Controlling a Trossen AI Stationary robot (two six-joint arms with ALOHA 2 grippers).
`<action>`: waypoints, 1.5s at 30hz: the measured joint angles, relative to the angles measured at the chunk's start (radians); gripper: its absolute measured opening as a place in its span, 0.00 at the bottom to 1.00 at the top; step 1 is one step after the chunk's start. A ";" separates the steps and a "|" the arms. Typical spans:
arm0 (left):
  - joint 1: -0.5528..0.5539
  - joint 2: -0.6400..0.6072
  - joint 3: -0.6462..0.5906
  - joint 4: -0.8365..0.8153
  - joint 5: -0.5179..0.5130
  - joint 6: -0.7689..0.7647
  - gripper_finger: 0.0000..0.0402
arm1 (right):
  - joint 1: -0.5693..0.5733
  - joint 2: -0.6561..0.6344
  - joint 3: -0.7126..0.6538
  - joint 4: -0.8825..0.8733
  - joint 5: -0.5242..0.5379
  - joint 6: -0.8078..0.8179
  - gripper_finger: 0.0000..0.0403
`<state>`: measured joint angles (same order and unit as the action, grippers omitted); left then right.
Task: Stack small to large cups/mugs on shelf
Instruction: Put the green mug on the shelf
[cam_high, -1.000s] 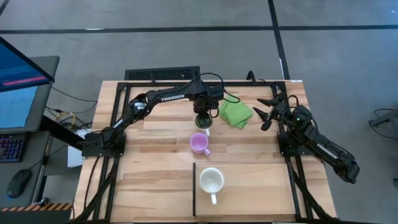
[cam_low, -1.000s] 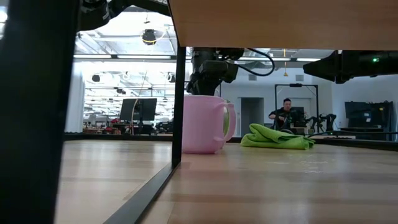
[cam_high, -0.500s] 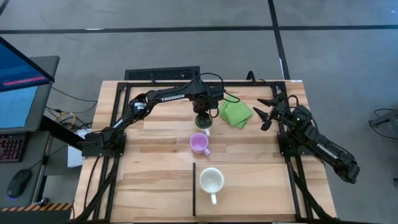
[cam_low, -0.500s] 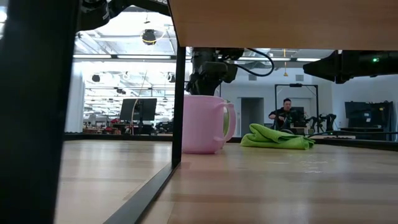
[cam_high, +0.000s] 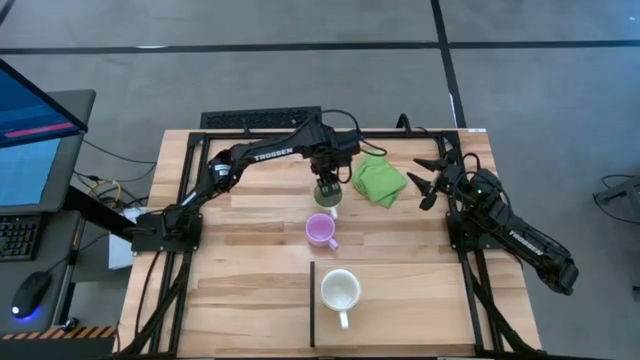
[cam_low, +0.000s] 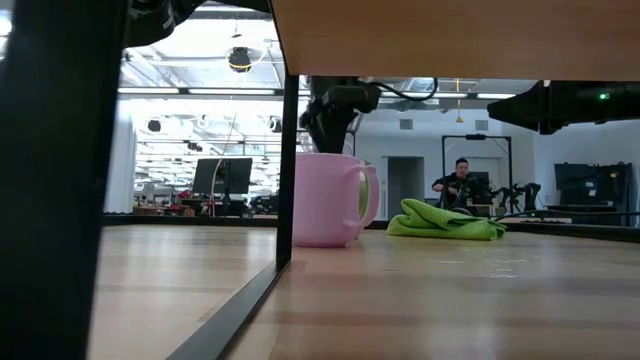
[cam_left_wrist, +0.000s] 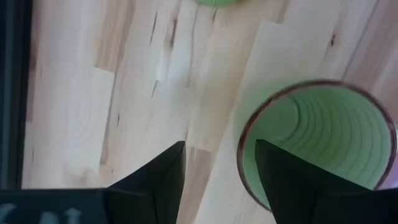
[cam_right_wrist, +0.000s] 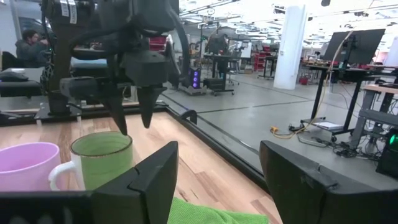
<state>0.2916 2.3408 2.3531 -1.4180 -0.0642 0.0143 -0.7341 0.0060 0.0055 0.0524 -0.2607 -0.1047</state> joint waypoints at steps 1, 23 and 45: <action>0.000 0.000 0.002 -0.008 -0.002 -0.001 0.46 | 0.000 0.000 0.000 0.000 0.000 0.000 0.62; -0.017 -0.343 0.003 0.101 -0.001 0.132 0.46 | 0.000 0.000 0.000 0.000 0.000 0.000 0.62; 0.003 -0.725 -0.119 0.243 0.011 0.227 0.46 | -0.001 0.000 0.000 0.000 0.000 0.000 0.62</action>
<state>0.2946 1.6161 2.2343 -1.1749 -0.0529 0.2409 -0.7349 0.0063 0.0055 0.0523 -0.2605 -0.1047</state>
